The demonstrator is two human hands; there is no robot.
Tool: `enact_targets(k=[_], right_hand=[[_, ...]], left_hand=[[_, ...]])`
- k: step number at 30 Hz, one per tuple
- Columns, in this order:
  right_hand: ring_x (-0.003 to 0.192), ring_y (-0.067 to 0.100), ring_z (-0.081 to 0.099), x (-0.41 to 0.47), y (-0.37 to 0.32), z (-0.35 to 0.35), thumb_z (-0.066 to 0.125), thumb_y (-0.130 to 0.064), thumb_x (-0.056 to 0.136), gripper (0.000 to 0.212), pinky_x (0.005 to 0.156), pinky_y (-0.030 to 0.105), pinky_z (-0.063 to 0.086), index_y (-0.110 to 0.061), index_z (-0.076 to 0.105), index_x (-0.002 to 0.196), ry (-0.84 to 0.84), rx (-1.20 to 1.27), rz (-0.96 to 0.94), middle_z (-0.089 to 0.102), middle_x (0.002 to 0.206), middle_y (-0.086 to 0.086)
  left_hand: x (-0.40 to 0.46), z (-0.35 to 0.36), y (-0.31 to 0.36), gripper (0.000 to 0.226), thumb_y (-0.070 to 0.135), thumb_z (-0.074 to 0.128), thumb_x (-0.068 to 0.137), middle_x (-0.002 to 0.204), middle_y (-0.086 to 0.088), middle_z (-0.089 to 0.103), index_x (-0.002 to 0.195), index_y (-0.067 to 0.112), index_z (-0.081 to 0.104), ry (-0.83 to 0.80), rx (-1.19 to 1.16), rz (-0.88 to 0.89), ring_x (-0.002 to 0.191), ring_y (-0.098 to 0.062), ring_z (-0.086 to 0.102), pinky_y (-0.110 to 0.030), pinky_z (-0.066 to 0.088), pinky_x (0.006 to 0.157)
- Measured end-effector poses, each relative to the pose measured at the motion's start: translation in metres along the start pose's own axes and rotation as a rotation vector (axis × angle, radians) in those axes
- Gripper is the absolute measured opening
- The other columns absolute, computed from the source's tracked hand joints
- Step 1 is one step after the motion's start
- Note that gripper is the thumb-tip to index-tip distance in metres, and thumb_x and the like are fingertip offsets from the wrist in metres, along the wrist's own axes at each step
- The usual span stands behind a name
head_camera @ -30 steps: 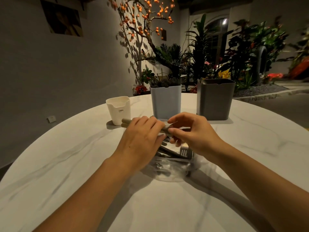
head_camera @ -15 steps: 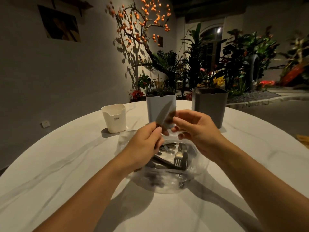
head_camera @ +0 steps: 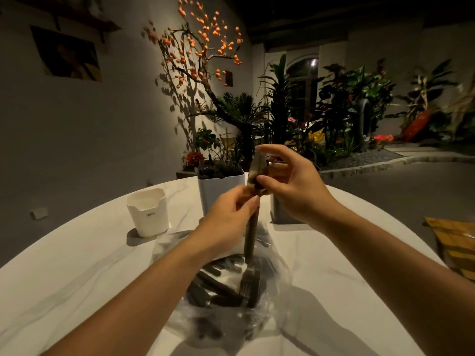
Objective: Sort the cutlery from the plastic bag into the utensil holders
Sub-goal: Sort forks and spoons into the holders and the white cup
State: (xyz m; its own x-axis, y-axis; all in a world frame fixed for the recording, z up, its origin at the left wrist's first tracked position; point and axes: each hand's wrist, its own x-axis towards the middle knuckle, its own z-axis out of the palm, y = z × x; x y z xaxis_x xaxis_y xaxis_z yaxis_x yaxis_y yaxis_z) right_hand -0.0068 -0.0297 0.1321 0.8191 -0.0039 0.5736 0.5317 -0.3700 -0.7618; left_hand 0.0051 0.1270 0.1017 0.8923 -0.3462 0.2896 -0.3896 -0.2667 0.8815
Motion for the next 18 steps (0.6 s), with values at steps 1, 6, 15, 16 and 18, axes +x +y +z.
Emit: enact_targets(k=[1,6,15,16,18], right_hand=[[0.094,0.001,0.069,0.005,-0.001,-0.003,0.065,-0.003,0.092,0.057,0.079,0.019,0.056,-0.033,0.05,0.138,0.009,-0.039,-0.027,0.07,0.1,-0.01],[0.095,0.006,0.07,0.036,-0.006,-0.021,0.06,0.005,0.092,0.063,0.089,0.029,0.058,-0.035,0.047,0.138,0.078,-0.139,-0.133,0.069,0.099,-0.003],[0.083,0.008,0.065,0.089,0.004,-0.054,0.072,0.004,0.083,0.063,0.073,0.015,0.057,-0.018,0.049,0.138,0.193,-0.407,-0.366,0.057,0.101,-0.005],[0.083,0.01,0.065,0.095,0.009,-0.056,0.072,0.004,0.083,0.064,0.073,0.018,0.059,-0.017,0.049,0.139,0.2,-0.441,-0.394,0.057,0.102,-0.004],[0.088,0.013,0.065,0.109,0.017,-0.06,0.069,0.002,0.087,0.063,0.073,0.024,0.06,-0.018,0.047,0.143,0.225,-0.496,-0.452,0.059,0.105,-0.003]], left_hand=[[0.007,-0.001,0.003,0.019,0.032,0.049,0.104,0.103,0.004,0.069,0.117,0.032,0.063,0.04,0.038,0.029,0.098,-0.01,0.064,-0.03,0.052,0.086],[0.04,-0.002,0.028,0.031,0.02,0.036,0.108,0.07,-0.004,0.064,0.106,0.017,0.067,0.011,0.002,0.003,0.066,-0.015,0.059,-0.032,0.049,0.067],[0.116,0.019,0.056,0.046,0.017,0.023,0.108,0.095,-0.019,0.072,0.113,-0.004,0.064,-0.072,-0.158,-0.042,0.087,-0.025,0.067,-0.039,0.054,0.088],[0.125,0.021,0.057,0.047,0.017,0.023,0.108,0.094,-0.021,0.072,0.114,-0.007,0.063,-0.065,-0.141,-0.032,0.085,-0.026,0.066,-0.041,0.054,0.089],[0.142,0.023,0.059,0.047,0.018,0.026,0.108,0.091,-0.023,0.071,0.111,-0.009,0.064,-0.069,-0.115,0.0,0.084,-0.029,0.065,-0.047,0.052,0.093]])
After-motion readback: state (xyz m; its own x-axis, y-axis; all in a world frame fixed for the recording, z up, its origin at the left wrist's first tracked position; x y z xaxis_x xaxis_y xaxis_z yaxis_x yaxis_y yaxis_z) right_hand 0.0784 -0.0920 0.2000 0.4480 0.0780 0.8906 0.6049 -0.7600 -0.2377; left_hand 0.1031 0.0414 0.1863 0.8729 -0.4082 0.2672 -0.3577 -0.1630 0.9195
